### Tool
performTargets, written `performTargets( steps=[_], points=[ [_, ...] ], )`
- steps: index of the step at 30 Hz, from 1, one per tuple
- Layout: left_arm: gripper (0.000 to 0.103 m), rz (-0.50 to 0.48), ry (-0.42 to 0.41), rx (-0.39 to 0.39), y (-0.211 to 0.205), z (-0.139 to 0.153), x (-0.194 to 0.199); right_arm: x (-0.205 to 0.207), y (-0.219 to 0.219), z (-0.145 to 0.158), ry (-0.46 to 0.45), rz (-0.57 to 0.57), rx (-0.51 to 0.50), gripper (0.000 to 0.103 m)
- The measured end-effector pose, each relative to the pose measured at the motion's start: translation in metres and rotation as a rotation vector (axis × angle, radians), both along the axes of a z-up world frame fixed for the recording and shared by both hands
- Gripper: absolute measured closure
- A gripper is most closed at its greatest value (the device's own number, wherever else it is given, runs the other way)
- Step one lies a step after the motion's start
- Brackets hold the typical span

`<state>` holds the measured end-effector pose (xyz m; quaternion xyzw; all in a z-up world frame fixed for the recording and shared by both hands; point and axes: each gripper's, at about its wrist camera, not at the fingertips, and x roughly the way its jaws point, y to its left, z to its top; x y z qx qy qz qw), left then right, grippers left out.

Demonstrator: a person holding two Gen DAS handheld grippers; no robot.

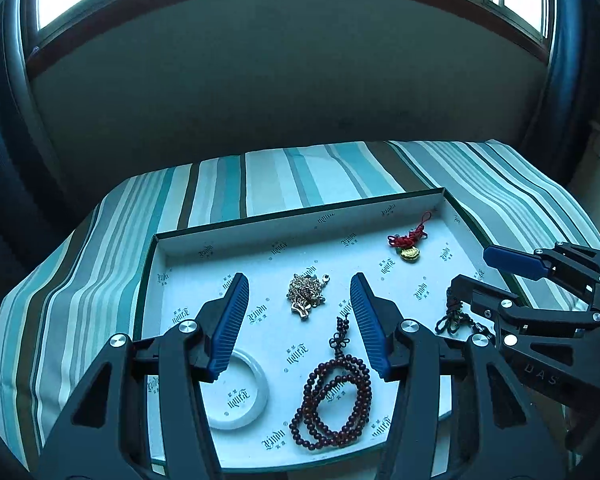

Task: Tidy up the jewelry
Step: 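Withdraw both tools from the tray back over the loose jewelry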

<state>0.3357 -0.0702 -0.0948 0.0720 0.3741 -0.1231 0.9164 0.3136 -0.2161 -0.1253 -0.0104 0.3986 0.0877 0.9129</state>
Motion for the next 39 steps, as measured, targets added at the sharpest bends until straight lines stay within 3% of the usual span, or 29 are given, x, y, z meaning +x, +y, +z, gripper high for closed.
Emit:
performTargets(
  steps=[8, 23, 34, 36, 39],
  points=[
    [0.050, 0.011, -0.004, 0.061, 0.014, -0.004, -0.061, -0.060, 0.004, -0.002, 0.030, 0.016, -0.012, 0.059],
    [0.051, 0.040, 0.109, 0.100, 0.036, -0.034, -0.144, -0.137, 0.012, -0.031, 0.133, 0.053, -0.033, 0.062],
    [0.053, 0.008, 0.167, 0.092, 0.028, -0.053, -0.160, -0.152, 0.015, -0.037, 0.149, 0.063, -0.038, 0.063],
    [0.060, -0.003, 0.173, 0.098, 0.025, -0.055, -0.158, -0.152, 0.014, -0.036, 0.147, 0.062, -0.036, 0.063],
    [0.062, -0.016, 0.188, 0.115, 0.022, -0.062, -0.155, -0.151, 0.014, -0.036, 0.147, 0.061, -0.033, 0.063]
  ],
)
